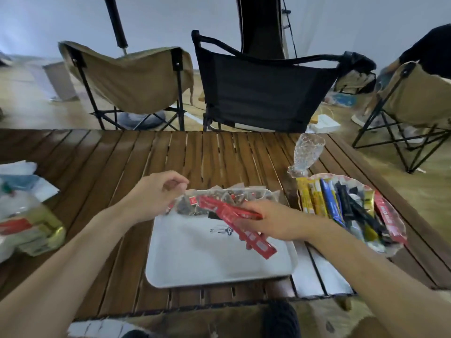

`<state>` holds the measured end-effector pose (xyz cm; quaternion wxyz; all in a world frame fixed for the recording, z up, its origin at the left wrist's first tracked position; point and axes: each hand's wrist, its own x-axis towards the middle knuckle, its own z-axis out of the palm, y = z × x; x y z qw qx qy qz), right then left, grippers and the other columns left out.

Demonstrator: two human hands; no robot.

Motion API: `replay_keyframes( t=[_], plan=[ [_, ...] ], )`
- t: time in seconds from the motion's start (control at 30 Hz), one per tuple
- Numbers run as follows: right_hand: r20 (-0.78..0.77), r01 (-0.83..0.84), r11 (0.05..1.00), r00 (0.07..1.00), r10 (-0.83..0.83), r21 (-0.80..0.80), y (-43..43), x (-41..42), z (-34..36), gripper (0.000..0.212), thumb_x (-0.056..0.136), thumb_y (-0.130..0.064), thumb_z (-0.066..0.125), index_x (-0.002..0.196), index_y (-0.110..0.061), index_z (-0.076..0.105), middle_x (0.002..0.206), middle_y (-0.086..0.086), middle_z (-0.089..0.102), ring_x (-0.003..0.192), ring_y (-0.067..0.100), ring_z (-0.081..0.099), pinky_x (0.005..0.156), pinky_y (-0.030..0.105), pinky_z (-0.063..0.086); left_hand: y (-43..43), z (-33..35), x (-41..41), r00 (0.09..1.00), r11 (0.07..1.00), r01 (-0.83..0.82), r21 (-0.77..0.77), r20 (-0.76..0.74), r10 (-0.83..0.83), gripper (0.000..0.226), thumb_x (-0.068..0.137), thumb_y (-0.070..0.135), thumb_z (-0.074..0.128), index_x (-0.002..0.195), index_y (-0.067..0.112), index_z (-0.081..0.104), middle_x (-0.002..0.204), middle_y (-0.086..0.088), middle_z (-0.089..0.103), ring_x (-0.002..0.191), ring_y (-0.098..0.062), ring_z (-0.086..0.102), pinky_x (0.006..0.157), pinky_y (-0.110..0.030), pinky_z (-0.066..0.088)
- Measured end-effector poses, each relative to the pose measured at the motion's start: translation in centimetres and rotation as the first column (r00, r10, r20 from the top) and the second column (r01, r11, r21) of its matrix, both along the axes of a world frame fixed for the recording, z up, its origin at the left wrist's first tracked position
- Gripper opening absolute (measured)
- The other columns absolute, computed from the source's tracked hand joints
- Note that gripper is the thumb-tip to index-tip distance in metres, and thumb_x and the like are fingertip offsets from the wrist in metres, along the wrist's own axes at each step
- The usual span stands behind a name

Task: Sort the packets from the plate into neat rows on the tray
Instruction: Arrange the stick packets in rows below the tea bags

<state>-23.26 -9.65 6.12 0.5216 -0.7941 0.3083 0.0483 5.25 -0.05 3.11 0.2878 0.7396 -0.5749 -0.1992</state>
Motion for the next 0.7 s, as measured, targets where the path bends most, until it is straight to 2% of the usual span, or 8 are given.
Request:
replay_keyframes(
  t=[0.1,0.2,0.27,0.37,0.43,0.53,0.6,0.7],
  plan=[
    [-0.027,-0.085,0.996,0.996,0.085,0.006,0.8,1.9,-1.1,0.036,0.102,-0.033,0.061,0.129,-0.010,0.059,0.111,0.012,0.073,0.091,0.023,0.077,0.081,0.037,0.065,1.8,-0.2,0.7,0.985,0.988,0.127,0.089,-0.131,-0.115,0.030,0.103,0.052,0.054,0.125,0.036,0.068,0.109,0.014,0.074,0.088,-0.007,0.074,0.065,-0.028,0.064],
    [-0.001,-0.099,0.993,0.995,0.100,0.060,1.0,3.2,-1.8,0.037,0.100,-0.039,0.062,0.127,-0.014,0.061,0.109,0.010,0.074,0.095,0.027,0.077,0.084,0.043,0.064,3.4,-0.3,0.7,0.954,0.973,0.205,0.103,-0.244,-0.175,0.037,0.096,0.056,0.060,0.122,0.034,0.075,0.109,0.015,0.076,0.089,-0.011,0.075,0.067,-0.031,0.065],
    [-0.006,-0.102,0.994,0.995,0.102,0.049,1.3,3.6,-1.9,0.034,0.101,-0.042,0.061,0.124,-0.017,0.061,0.106,0.007,0.075,0.092,0.024,0.078,0.083,0.042,0.064,3.6,-0.5,0.5,0.951,0.974,0.210,0.090,-0.251,-0.182,0.029,0.096,0.047,0.065,0.115,0.029,0.079,0.103,0.015,0.077,0.085,-0.015,0.076,0.067,-0.032,0.065],
    [-0.093,-0.098,0.995,0.991,0.095,-0.034,1.7,4.5,-1.9,0.031,0.104,-0.043,0.055,0.114,-0.015,0.062,0.098,0.007,0.076,0.074,0.018,0.075,0.069,0.032,0.064,3.5,-1.2,0.8,0.966,0.974,0.183,0.135,-0.209,-0.153,0.018,0.097,0.036,0.072,0.107,0.024,0.081,0.093,0.010,0.078,0.075,-0.019,0.076,0.066,-0.032,0.066],
    [-0.168,-0.149,0.977,0.978,0.124,-0.151,1.9,5.0,-2.0,0.030,0.106,-0.042,0.052,0.107,-0.014,0.063,0.090,0.007,0.074,0.064,0.015,0.068,0.060,0.030,0.059,3.1,-1.4,0.8,0.974,0.971,0.174,0.165,-0.171,-0.146,0.019,0.097,0.036,0.072,0.106,0.021,0.080,0.091,0.007,0.078,0.071,-0.018,0.075,0.063,-0.028,0.065],
    [-0.244,-0.198,0.937,0.961,0.129,-0.286,2.0,5.4,-2.5,0.025,0.107,-0.037,0.049,0.093,-0.019,0.060,0.073,-0.002,0.066,0.053,0.012,0.057,0.049,0.032,0.049,2.5,-1.2,0.7,0.983,0.963,0.174,0.205,-0.093,-0.158,0.019,0.098,0.039,0.071,0.104,0.023,0.079,0.092,0.008,0.077,0.075,-0.017,0.073,0.057,-0.020,0.059],
    [-0.259,-0.201,0.939,0.957,0.127,-0.280,1.8,5.4,-2.9,0.025,0.106,-0.037,0.049,0.093,-0.019,0.060,0.075,-0.001,0.067,0.054,0.015,0.057,0.050,0.033,0.048,2.3,-1.1,0.8,0.985,0.953,0.170,0.253,-0.083,-0.153,0.020,0.098,0.041,0.070,0.104,0.024,0.078,0.094,0.009,0.076,0.079,-0.016,0.071,0.055,-0.019,0.057],
    [-0.267,-0.225,0.940,0.951,0.155,-0.257,1.5,5.2,-3.4,0.025,0.105,-0.038,0.050,0.097,-0.018,0.063,0.086,0.005,0.073,0.064,0.023,0.063,0.056,0.033,0.051,2.5,-1.1,1.1,0.973,0.929,0.187,0.318,-0.192,-0.130,0.027,0.095,0.045,0.072,0.107,0.022,0.081,0.094,0.009,0.078,0.080,-0.011,0.070,0.057,-0.018,0.055]
  ],
)
